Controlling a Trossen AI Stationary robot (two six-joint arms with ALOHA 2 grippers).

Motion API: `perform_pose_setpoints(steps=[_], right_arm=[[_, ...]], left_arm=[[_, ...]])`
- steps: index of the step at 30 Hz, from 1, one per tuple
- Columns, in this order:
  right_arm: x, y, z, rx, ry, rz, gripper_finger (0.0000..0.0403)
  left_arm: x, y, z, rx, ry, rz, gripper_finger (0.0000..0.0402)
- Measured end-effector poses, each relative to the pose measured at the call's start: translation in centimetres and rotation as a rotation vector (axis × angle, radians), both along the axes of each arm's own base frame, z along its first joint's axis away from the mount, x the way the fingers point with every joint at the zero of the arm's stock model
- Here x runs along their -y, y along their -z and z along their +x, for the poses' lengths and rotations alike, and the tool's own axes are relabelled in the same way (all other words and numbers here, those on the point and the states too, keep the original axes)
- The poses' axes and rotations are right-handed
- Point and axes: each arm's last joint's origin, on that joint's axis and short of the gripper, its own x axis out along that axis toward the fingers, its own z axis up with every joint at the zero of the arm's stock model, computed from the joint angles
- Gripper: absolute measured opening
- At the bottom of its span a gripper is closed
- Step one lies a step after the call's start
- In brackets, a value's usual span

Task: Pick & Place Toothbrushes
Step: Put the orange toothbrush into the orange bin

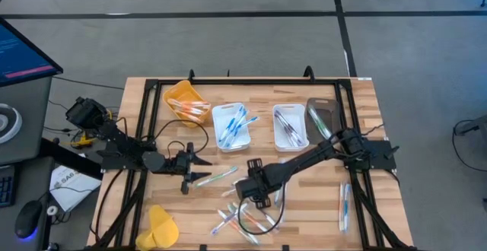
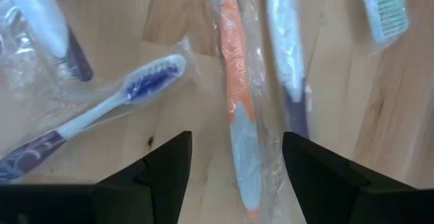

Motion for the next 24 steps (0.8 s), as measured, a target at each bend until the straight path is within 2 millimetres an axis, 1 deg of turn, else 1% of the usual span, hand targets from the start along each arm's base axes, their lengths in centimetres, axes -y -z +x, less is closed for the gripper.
perform_pose_setpoints(steps=[10, 20, 24], right_arm=[[-0.43, -0.02, -0.05, 0.009, -0.006, 0.007, 0.0225], [-0.60, -0.12, 0.31, 0.060, 0.087, 0.052, 0.0225], [-0.85, -0.14, 0.27, 0.066, 0.094, 0.059, 0.0225]], left_arm=[[0.02, 0.00, 0.00, 0.000, 0.006, -0.010, 0.0154], [0.02, 0.06, -0.01, -0.006, 0.007, -0.023, 0.0154], [0.03, 0.08, -0.01, -0.008, 0.008, -0.023, 0.0154]])
